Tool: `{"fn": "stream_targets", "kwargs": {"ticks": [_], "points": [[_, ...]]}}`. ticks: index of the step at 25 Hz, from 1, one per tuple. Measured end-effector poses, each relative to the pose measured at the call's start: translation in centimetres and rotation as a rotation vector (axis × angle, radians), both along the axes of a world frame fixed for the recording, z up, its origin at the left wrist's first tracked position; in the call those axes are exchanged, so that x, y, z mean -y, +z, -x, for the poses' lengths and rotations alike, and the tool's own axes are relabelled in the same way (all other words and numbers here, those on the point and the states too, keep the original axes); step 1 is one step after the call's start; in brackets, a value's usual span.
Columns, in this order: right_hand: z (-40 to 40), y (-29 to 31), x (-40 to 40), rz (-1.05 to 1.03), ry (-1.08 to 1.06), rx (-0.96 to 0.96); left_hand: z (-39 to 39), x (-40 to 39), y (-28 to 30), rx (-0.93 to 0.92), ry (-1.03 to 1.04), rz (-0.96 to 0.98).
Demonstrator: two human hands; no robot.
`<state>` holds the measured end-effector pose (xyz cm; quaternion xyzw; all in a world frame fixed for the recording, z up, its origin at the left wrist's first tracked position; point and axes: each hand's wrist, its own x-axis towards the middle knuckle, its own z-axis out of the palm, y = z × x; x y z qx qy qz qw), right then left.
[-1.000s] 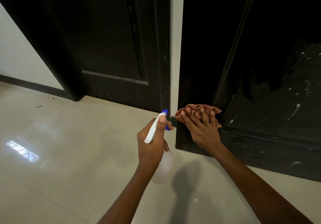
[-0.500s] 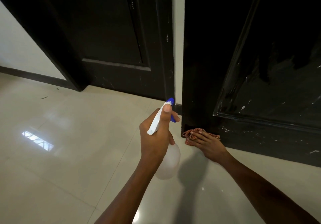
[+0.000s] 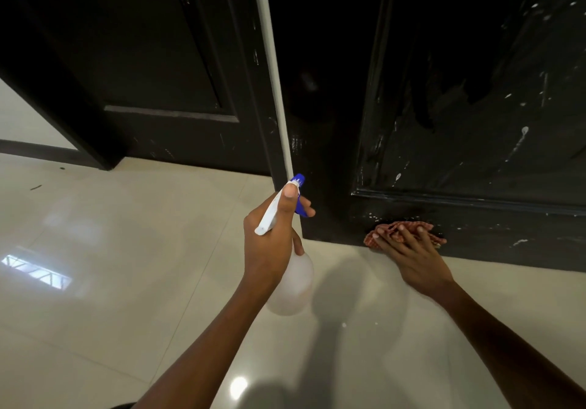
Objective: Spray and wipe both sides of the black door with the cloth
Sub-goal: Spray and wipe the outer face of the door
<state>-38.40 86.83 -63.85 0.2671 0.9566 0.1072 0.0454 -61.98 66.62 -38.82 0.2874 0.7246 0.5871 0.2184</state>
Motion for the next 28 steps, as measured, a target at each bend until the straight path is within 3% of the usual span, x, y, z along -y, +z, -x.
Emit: {"fn": "stream_targets", "kwargs": {"ticks": [8,12,16,19,23,28], "points": [[13.7,-1.3,1.6,-0.12,0.408,0.149,1.1,0.6,-0.7,-0.075,0.047,0.035],[17.4,-1.5,3.2,-0.13,0.401,0.175,1.6,0.8,-0.5,-0.059,0.127,0.048],[14.6,-1.0,2.4,-0.112,0.35,0.183,0.4,0.2,-0.7,-0.057,0.091,0.082],[8.5,-0.8,0.5,-0.075,0.222,0.053,-1.0,-0.8,-0.5,-0.067,0.012,0.085],[0.6,0.9,0.3,-0.048,-0.154,-0.289,-2.1,-2.2,-1.1,-0.046,-0.084,0.067],[6.5,2.9,2.1,0.012,-0.426,-0.712,-2.9,-2.7,-1.3,-0.023,-0.129,0.062]]}}
